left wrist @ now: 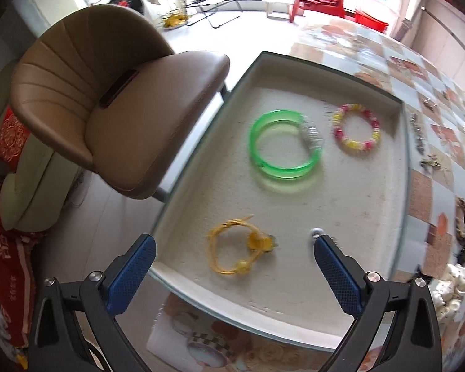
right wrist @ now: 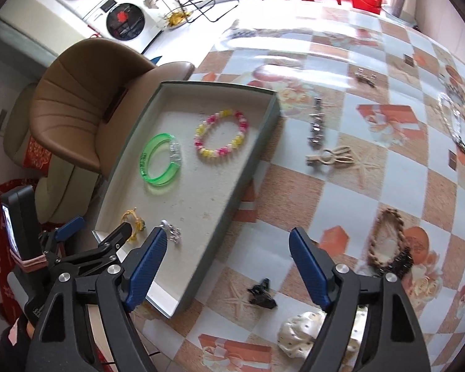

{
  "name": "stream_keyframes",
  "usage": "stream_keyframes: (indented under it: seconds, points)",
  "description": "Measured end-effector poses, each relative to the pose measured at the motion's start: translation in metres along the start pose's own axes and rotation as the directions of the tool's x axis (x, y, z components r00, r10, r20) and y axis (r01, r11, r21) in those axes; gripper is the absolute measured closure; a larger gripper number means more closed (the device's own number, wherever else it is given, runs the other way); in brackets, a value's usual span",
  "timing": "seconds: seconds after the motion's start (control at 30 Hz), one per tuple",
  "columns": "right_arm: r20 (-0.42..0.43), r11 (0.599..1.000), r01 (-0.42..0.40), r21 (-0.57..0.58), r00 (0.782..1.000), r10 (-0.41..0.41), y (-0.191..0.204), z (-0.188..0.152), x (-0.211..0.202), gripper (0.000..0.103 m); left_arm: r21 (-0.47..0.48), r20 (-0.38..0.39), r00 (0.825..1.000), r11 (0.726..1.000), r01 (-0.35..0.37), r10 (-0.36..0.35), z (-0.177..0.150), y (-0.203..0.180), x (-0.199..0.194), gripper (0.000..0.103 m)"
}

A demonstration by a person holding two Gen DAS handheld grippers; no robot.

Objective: Organize jewelry
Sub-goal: 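Move both open tools back toward the scrunchie and hair clip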

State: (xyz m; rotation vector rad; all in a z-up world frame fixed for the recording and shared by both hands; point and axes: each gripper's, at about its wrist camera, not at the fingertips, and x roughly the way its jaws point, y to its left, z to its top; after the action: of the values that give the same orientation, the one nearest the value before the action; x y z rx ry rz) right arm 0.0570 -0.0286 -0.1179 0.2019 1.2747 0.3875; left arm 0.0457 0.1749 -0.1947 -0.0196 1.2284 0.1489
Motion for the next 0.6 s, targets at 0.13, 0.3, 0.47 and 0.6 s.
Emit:
stream_keyframes:
  seconds: [0.13,0.3,0.47,0.6]
  points:
    - [0.006,0.999,0.024,0.027,1.0,-0.024,-0.023,-0.005,-0.011,0.014,0.036,0.009,0.999,0.998,0.043,-0.043,0.006,-0.015,-0.01,0.0]
    - [0.005,0.993,0.083,0.089,0.997,-0.083,-0.063,-0.015,-0.025,0.014,0.1,0.029,0.994,0.99,0.099,-0.102,0.003,-0.051,-0.03,0.0]
    - [-0.033,0.98,0.127,0.152,0.992,-0.123,-0.101,-0.024,-0.033,0.014,0.148,0.015,0.983,0.973,0.176,-0.18,-0.009,-0.09,-0.049,0.0]
    - [-0.071,0.969,0.169,0.181,0.985,-0.158,-0.126,-0.034,-0.035,0.014,0.167,-0.021,0.973,0.958,0.231,-0.231,-0.027,-0.117,-0.061,0.0]
